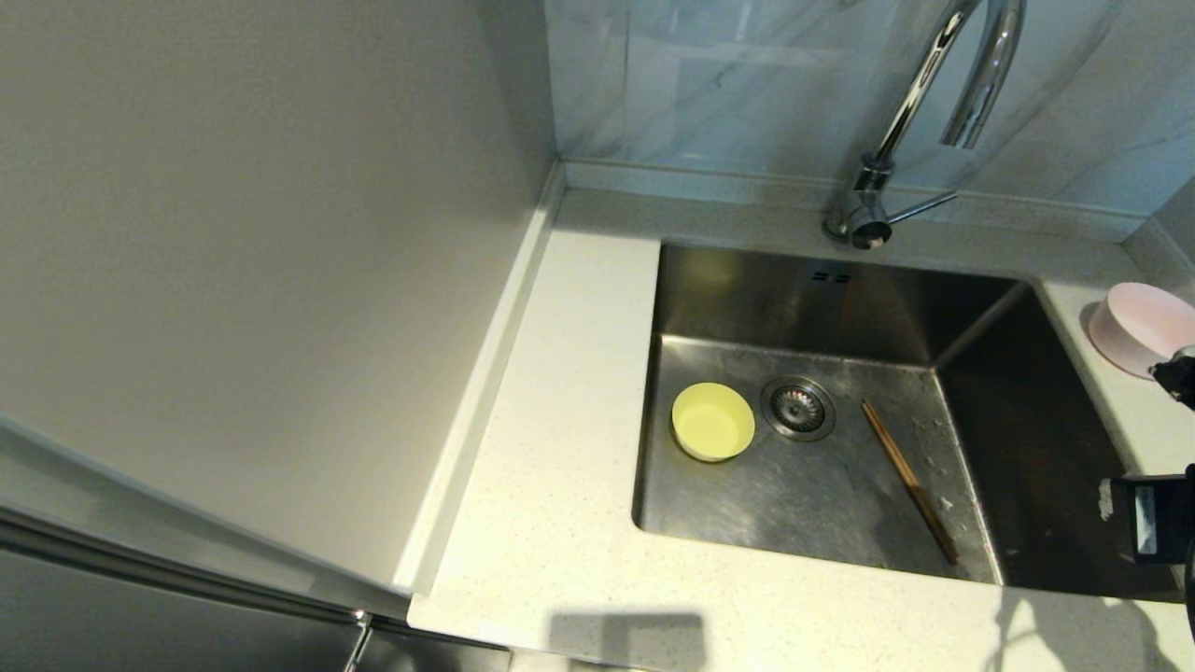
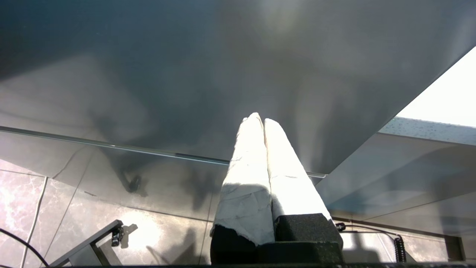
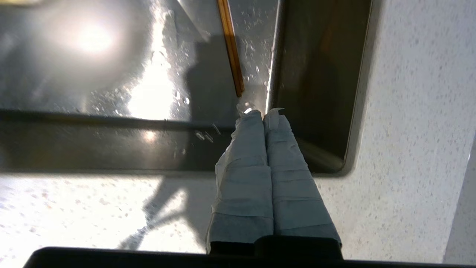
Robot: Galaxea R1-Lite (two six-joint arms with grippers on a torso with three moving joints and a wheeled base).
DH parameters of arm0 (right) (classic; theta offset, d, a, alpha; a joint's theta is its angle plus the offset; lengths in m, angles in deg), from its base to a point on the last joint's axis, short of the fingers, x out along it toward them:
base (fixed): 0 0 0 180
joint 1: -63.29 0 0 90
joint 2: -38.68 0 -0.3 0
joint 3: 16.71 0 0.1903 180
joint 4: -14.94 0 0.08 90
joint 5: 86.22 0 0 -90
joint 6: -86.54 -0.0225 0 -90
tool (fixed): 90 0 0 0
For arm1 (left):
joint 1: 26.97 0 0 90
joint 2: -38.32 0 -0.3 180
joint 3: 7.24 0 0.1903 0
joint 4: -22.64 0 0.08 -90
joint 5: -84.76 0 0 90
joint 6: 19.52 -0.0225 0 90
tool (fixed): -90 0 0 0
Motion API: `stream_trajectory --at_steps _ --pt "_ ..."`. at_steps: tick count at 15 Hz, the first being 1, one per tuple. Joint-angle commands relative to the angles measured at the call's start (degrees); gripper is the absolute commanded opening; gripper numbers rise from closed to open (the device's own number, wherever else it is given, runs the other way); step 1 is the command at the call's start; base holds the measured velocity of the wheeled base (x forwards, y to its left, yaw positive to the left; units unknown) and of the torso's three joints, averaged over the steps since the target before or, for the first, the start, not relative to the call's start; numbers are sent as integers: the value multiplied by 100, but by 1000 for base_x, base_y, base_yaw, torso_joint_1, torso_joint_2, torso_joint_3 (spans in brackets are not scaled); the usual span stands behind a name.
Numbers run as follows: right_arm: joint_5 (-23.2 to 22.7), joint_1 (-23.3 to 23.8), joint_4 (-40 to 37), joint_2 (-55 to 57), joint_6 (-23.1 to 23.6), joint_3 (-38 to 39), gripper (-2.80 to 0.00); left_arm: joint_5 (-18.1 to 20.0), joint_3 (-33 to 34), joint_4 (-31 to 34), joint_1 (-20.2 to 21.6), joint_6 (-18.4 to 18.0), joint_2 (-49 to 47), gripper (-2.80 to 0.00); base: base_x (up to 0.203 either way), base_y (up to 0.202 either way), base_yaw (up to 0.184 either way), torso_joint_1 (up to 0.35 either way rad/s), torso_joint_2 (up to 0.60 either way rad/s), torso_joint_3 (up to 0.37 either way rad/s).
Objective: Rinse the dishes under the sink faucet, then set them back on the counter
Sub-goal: Put a bowl back to the table from the sink
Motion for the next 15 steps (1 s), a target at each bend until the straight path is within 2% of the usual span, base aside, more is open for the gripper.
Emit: stream_trajectory --at_steps 1,9,12,15 --pt "20 -16 -7 92 -4 -141 -280 -2 0 -3 2 4 18 -280 0 0 0 0 0 0" --pt "12 2 -36 80 -29 -126 -280 -2 0 -3 2 4 18 -280 0 0 0 0 0 0" --pt "12 2 -36 45 -658 65 -280 -2 0 -3 2 4 18 -280 0 0 0 0 0 0" --pt "-5 -23 -34 -88 -695 73 -280 -2 0 -3 2 4 18 -280 0 0 0 0 0 0"
